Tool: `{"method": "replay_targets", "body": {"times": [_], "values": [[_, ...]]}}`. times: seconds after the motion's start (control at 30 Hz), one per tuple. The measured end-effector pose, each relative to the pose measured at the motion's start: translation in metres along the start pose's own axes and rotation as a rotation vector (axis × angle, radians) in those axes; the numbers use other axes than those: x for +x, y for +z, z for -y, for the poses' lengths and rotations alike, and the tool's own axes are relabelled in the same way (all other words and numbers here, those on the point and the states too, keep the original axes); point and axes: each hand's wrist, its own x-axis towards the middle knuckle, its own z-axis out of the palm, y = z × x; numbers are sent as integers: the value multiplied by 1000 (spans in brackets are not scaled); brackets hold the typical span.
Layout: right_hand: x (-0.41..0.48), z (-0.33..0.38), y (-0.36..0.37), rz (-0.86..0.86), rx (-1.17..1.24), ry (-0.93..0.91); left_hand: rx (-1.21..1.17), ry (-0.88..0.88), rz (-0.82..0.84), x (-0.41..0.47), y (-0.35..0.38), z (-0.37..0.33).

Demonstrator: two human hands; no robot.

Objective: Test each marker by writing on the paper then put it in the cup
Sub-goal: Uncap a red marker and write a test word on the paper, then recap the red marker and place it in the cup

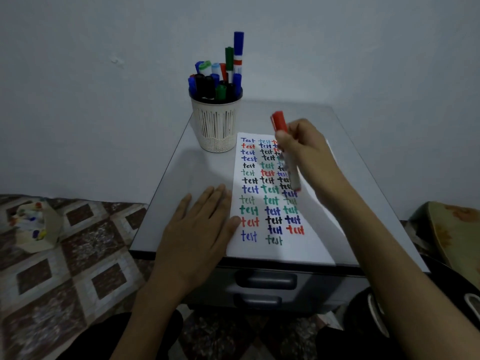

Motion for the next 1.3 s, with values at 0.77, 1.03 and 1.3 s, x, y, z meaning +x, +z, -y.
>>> {"method": "replay_targets", "body": {"times": [0.77,1.03,1.3], "values": [[143,60,58,-470,-103,-649,-126,-9,-96,3,3,4],[131,62,66,-371,-232,-655,-166,7,-106,3,1,4],[121,65,66,-402,-394,-666,-807,-287,-220,74,-26,25]]}}
